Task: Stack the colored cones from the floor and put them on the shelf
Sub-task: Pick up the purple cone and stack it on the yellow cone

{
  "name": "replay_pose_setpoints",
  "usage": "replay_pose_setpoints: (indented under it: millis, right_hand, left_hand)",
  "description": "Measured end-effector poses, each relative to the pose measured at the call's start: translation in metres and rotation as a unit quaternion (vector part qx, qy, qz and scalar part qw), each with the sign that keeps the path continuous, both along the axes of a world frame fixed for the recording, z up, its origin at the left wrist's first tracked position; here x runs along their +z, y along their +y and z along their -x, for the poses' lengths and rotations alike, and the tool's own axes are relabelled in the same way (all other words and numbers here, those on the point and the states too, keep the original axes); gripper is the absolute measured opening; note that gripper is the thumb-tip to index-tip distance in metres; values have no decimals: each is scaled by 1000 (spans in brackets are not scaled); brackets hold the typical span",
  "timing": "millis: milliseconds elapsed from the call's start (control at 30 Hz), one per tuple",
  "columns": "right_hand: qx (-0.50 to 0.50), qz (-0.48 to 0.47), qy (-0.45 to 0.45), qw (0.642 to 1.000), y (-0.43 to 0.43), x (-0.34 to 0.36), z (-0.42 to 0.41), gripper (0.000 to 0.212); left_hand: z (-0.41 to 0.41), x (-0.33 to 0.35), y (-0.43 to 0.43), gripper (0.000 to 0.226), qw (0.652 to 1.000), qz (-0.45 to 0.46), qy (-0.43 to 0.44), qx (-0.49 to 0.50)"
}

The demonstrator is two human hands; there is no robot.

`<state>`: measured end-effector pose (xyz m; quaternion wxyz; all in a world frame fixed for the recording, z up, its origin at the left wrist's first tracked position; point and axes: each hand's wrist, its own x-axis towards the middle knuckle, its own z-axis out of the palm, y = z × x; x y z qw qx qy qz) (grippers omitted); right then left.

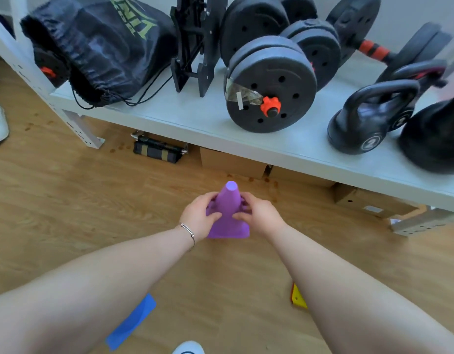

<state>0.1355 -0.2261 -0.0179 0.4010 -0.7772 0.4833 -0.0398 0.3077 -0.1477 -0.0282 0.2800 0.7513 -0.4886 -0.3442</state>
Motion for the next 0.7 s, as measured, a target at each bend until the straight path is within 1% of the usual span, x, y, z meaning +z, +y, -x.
replay_pose_setpoints:
  millis: [100, 233, 400, 500, 600, 700]
  right_hand:
    - [-19, 0, -14, 1000, 5, 18, 24, 59]
    - [-39, 11, -21, 999, 8, 48, 64, 58]
    - [-67, 38, -19, 997, 15, 87, 125, 55]
    - [-94, 40, -20, 995, 21, 107, 166, 55]
    - [-110, 30, -15, 993, 29, 119, 207, 55]
    - [-113, 26, 1, 993, 39, 122, 243, 53]
  left_hand:
    - [18, 16, 0, 51, 999, 18, 13, -23]
    - [48, 43, -4, 53, 998, 32, 7, -58]
    - [100, 88, -13, 59, 990, 44, -25, -128]
    - [137, 109, -17, 57, 987, 47, -18, -156]
    - [175, 118, -15, 57, 983, 46, -8, -180]
    - [209, 113, -6, 57, 981, 43, 11, -188]
